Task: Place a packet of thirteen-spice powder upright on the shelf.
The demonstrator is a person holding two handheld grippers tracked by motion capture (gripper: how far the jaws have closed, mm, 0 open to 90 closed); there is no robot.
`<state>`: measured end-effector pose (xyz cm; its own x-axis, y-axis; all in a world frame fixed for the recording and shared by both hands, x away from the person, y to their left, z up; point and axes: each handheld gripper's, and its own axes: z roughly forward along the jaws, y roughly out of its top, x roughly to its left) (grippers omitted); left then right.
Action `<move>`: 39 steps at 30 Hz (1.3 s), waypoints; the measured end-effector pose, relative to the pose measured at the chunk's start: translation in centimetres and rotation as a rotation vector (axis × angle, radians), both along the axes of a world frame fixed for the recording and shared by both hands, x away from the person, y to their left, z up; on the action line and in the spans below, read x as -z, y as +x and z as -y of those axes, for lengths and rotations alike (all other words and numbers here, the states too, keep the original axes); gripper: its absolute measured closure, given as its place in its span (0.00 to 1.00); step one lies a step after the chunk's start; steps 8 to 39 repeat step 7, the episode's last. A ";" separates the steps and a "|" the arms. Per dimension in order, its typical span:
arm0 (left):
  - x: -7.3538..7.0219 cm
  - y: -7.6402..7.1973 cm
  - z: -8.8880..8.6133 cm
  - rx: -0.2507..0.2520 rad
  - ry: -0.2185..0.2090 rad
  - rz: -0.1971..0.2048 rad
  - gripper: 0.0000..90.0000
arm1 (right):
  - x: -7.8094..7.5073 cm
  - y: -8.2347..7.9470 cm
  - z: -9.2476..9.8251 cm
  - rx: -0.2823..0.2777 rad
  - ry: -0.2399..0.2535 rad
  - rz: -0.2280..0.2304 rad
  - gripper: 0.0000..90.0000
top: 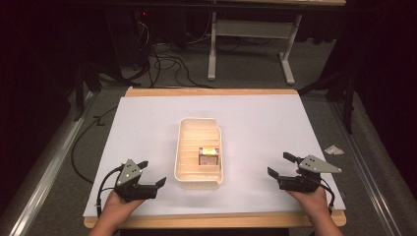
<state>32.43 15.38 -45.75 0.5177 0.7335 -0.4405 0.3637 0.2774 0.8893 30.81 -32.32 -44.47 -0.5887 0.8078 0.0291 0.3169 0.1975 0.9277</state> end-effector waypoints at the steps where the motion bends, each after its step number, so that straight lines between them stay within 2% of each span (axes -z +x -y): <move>1: 0.0 0.0 0.0 -0.001 -0.004 -0.002 0.14 | 0.0 -0.1 0.1 0.004 0.008 0.003 0.18; 6: -0.1 -0.1 0.0 0.002 -0.002 0.003 0.14 | -0.1 -0.2 0.0 0.005 0.005 0.015 0.18; 39: -0.1 -0.1 0.0 0.002 -0.002 0.003 0.14 | -0.1 -0.2 0.0 0.002 0.006 0.014 0.18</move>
